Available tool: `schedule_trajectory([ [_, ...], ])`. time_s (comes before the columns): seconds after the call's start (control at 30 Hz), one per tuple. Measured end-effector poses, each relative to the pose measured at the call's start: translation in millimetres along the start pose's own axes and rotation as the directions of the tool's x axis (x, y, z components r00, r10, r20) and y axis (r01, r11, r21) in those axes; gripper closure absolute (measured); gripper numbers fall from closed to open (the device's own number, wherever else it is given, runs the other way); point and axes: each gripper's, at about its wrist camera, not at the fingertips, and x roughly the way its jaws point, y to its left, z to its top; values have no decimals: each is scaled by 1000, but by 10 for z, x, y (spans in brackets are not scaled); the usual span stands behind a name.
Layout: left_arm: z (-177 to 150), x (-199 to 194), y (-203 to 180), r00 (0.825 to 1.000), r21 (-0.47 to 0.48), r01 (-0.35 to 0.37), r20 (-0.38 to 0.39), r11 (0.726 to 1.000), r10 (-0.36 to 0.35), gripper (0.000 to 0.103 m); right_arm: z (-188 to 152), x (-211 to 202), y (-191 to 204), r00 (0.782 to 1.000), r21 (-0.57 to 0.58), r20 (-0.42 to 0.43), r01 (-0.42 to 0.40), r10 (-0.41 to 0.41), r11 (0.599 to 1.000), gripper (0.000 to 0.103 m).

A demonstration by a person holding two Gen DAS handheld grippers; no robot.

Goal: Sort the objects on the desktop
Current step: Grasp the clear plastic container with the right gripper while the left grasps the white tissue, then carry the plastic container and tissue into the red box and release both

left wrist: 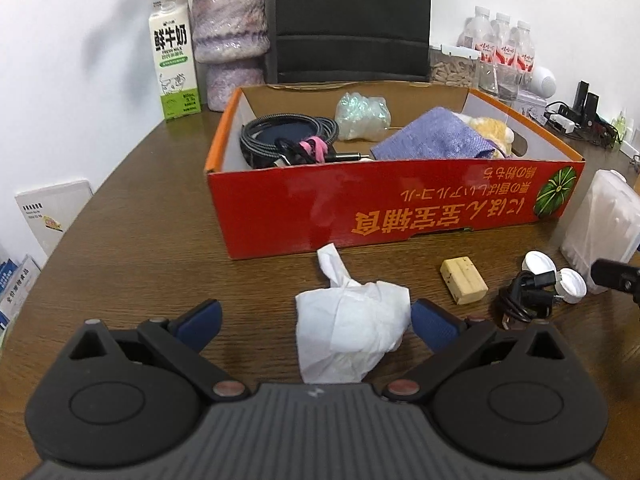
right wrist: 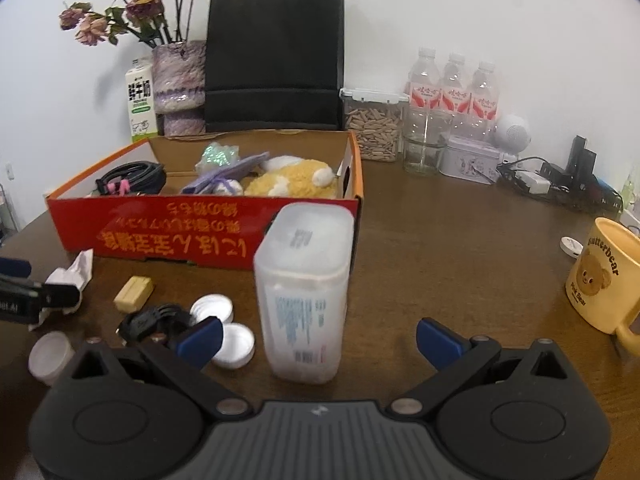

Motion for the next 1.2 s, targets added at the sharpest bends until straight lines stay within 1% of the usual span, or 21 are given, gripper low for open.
schedule_trajectory([
  [0.1, 18, 69, -14, 1000, -3, -11, -8, 1000, 11, 0, 50, 68, -10, 1000, 16, 0, 5, -5, 1000, 6],
  [0.17, 26, 108, -20, 1000, -8, -5, -12, 1000, 5, 0, 77, 105, -9, 1000, 27, 7, 1, -1, 1000, 12],
  [0.27, 18, 145, -17, 1000, -14, 16, -19, 1000, -16, 5, 77, 137, -34, 1000, 47, 10, -14, 14, 999, 16],
  [0.3, 14, 156, -19, 1000, -13, 18, -19, 1000, -19, 5, 73, 144, -44, 1000, 50, 8, -17, 16, 999, 16],
  [0.33, 13, 161, -27, 1000, -5, 17, -18, 1000, -17, 5, 68, 161, -44, 1000, 50, 4, -19, 19, 999, 19],
  [0.37, 15, 161, -32, 1000, -2, 21, -16, 1000, -21, 7, 61, 170, -39, 1000, 48, 1, -19, 19, 999, 26],
  [0.43, 11, 146, -40, 1000, 3, 28, -7, 1000, -28, 14, 50, 185, -31, 1000, 41, 0, -22, 22, 999, 34],
  [0.5, 9, 129, -39, 1000, 6, 31, 3, 1000, -31, 26, 37, 188, -26, 1000, 43, -3, -31, 31, 999, 43],
  [0.57, 3, 108, -46, 999, 14, 37, 12, 999, -37, 33, 28, 195, -31, 999, 50, -7, -42, 42, 998, 56],
  [0.6, -1, 97, -54, 999, 19, 43, 14, 999, -43, 38, 20, 197, -33, 999, 52, -9, -47, 48, 998, 58],
  [0.63, -5, 84, -62, 999, 28, 50, 17, 998, -51, 42, 10, 195, -29, 999, 52, -7, -48, 48, 998, 59],
  [0.67, -8, 67, -73, 998, 35, 58, 22, 998, -59, 53, 0, 188, -26, 999, 49, -3, -46, 47, 998, 59],
  [0.7, -12, 52, -79, 998, 40, 61, 26, 997, -62, 67, -8, 183, -27, 999, 48, 1, -48, 48, 998, 59],
  [0.77, -23, 34, -76, 997, 44, 71, 32, 997, -72, 77, -21, 171, -26, 999, 48, 7, -51, 50, 998, 60],
  [0.8, -31, 32, -73, 997, 45, 71, 35, 996, -73, 80, -24, 168, -28, 999, 48, 10, -50, 49, 998, 60],
  [0.9, -41, 27, -50, 996, 40, 75, 39, 996, -76, 83, -37, 156, -27, 999, 50, 17, -46, 45, 998, 60],
  [1.2, -54, -16, -50, 996, 39, 70, 58, 997, -72, 84, -37, 98, -62, 998, 62, 56, -32, 28, 998, 60],
])
